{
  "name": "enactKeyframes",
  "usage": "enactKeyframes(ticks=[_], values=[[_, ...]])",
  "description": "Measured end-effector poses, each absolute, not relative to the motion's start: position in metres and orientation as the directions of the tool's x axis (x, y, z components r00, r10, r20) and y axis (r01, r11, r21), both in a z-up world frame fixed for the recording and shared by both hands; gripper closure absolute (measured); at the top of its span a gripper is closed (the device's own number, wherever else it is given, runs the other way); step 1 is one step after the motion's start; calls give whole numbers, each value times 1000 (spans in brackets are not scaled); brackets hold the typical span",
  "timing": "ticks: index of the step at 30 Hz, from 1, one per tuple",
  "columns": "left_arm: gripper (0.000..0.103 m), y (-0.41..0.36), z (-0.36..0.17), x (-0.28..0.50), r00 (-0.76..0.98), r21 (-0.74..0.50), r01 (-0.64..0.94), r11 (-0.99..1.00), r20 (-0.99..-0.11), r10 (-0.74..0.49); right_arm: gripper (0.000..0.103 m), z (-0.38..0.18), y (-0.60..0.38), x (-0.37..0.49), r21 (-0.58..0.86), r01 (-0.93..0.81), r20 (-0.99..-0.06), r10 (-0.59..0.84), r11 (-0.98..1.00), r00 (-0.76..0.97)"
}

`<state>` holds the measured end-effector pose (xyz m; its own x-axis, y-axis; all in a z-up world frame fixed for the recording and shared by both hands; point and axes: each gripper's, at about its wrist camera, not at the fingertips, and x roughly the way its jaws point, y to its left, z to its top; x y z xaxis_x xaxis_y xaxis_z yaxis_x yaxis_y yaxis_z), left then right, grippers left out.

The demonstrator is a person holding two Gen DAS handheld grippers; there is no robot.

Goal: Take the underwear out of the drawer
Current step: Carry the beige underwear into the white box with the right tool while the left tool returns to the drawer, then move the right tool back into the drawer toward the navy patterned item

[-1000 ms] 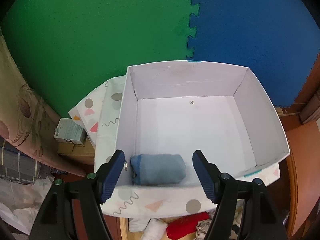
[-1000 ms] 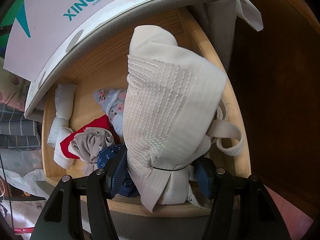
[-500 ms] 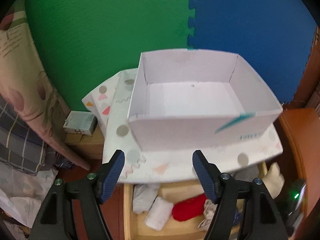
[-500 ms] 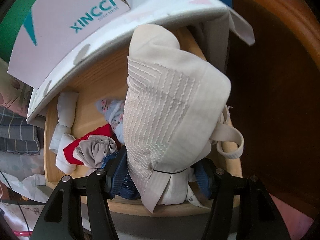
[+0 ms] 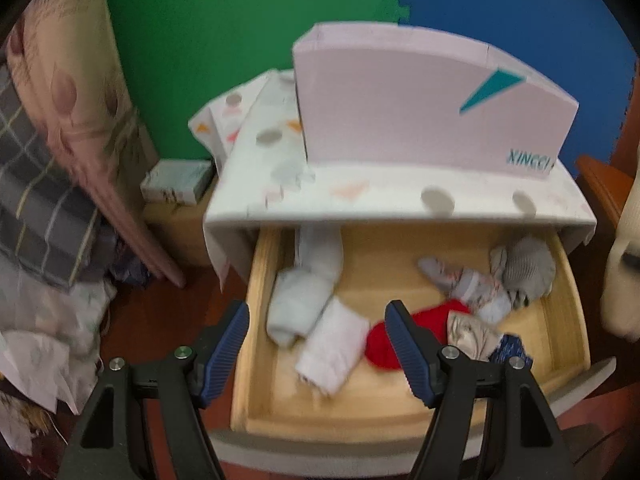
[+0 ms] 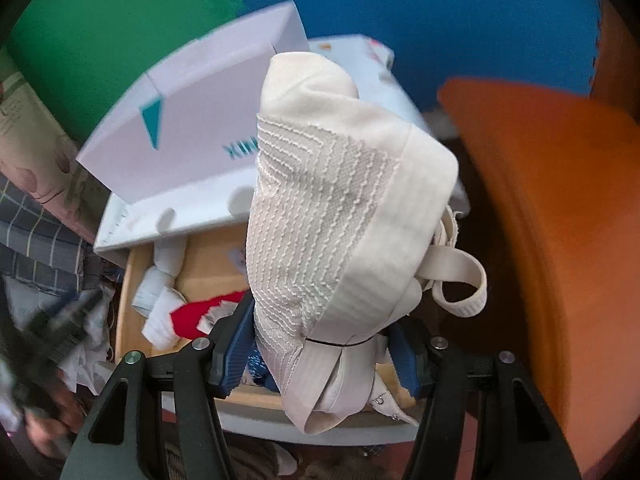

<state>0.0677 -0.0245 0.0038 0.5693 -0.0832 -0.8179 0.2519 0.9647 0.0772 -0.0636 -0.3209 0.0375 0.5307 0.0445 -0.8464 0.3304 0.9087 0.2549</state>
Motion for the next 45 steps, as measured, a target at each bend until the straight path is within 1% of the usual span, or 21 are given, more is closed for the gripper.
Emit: enactKeyframes(ticks=[4,8,10,15,19,25,27,39,45], values=[[31,-19,-16,52,563,67,244,968,-822,-85,46,84,-319,-45,238,289,-815,29,927,579],[31,-20,-29,41,577,118,265,957,-815,-59,46,124,-315,-16,229,248,-787,29,941,617],[31,-20,-33,39,572,124,275,953,-818,-59,46,142,-312,3,225,231,-771,27,946,637],[31,-13,-32,42,570,94,253,963,-819,-70,46,165,-304,52,210,205,-760,28,956,649],[31,0,-37,49,560,89,170,981,-828,-22,46,174,-304,89,169,196,-773,7,966,634],[31,36,-43,59,524,-26,6,1000,-851,-25,46,159,-306,146,115,197,-815,-21,974,580],[31,43,-45,60,516,-40,-25,999,-857,-21,46,147,-300,162,105,196,-828,-23,975,560],[31,38,-45,60,521,-26,-4,1000,-853,-21,44,74,-290,213,69,204,-909,-23,976,417],[31,40,-45,62,518,-42,-2,999,-855,-35,40,64,-297,215,78,230,-911,-24,970,412]])
